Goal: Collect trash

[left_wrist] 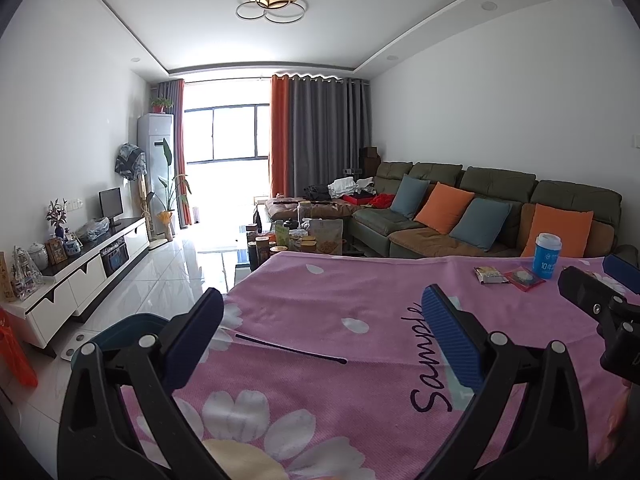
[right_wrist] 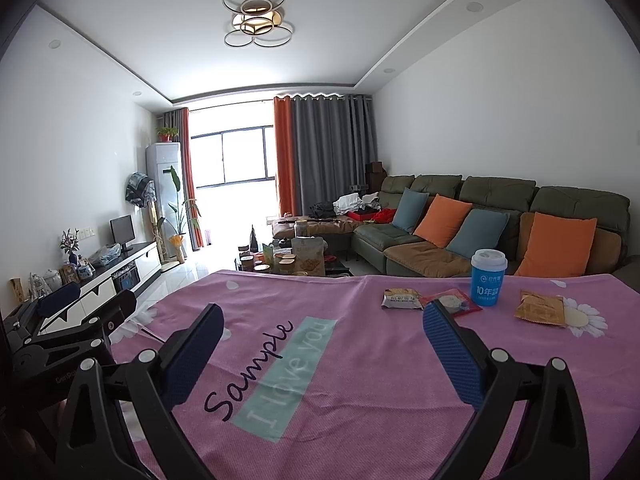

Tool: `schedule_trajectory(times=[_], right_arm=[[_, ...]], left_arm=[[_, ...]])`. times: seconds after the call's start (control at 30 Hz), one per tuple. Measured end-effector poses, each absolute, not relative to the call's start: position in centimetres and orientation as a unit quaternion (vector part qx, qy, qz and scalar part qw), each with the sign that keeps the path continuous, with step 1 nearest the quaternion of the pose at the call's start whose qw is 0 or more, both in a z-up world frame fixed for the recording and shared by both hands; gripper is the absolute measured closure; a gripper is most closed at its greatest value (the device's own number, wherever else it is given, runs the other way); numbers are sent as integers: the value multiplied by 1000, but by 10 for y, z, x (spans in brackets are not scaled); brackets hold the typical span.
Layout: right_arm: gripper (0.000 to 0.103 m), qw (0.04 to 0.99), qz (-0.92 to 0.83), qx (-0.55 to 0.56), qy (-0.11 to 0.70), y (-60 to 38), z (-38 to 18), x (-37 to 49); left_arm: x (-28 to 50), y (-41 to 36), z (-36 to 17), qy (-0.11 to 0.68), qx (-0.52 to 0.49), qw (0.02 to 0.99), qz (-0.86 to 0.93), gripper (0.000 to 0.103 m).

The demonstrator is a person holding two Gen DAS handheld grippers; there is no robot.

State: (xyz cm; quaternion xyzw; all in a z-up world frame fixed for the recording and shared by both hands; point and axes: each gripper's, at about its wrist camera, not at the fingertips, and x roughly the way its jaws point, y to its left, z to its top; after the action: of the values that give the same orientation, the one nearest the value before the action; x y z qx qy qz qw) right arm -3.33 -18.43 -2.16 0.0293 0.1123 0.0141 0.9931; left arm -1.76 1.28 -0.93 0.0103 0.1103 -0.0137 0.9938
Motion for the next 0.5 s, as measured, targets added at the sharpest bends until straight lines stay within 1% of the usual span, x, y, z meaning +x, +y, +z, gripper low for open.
schedule_trajectory(times=[0.5], right_arm=[[7, 993, 13, 31, 114, -185, -22, -33]], left_arm=[[-20, 14, -12, 110, 10, 994, -16, 5]])
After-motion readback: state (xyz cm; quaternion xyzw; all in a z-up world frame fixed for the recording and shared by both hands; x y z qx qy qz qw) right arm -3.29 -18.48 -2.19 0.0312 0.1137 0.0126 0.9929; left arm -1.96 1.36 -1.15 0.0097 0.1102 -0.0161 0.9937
